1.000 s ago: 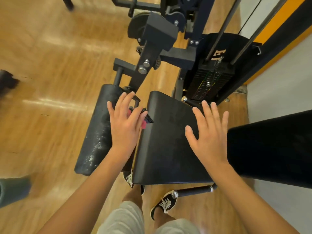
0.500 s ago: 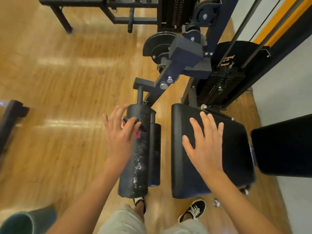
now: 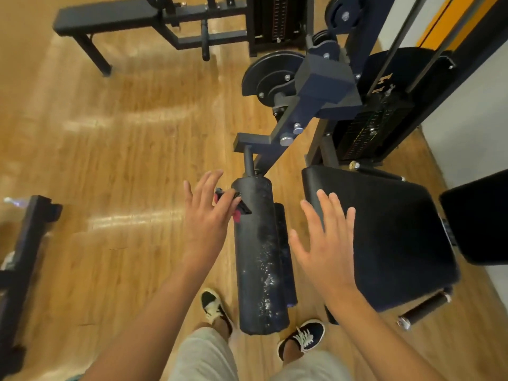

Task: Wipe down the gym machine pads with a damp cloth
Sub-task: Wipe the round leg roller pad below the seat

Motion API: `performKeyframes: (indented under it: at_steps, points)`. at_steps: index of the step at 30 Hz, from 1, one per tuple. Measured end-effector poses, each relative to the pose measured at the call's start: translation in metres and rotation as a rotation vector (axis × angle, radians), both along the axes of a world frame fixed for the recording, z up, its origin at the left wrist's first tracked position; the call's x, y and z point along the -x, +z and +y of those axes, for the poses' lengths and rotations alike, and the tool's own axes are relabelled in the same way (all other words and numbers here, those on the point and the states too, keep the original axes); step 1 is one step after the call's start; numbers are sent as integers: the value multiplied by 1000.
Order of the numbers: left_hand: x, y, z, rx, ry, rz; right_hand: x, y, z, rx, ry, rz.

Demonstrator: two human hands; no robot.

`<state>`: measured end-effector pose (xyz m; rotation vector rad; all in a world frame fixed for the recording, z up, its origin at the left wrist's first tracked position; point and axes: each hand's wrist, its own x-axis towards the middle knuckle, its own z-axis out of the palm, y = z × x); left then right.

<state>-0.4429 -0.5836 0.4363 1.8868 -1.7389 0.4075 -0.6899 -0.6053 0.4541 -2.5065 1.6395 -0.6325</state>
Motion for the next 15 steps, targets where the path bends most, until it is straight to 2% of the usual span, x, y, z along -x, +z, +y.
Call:
performKeyframes:
  at_steps: [9, 15]
  points:
    - [-79, -30, -35, 16, -239, 85, -79, -28, 34, -38, -315, 17]
    - [-133, -29, -58, -11, -393, 76, -141, -34, 65, -49, -536, 49]
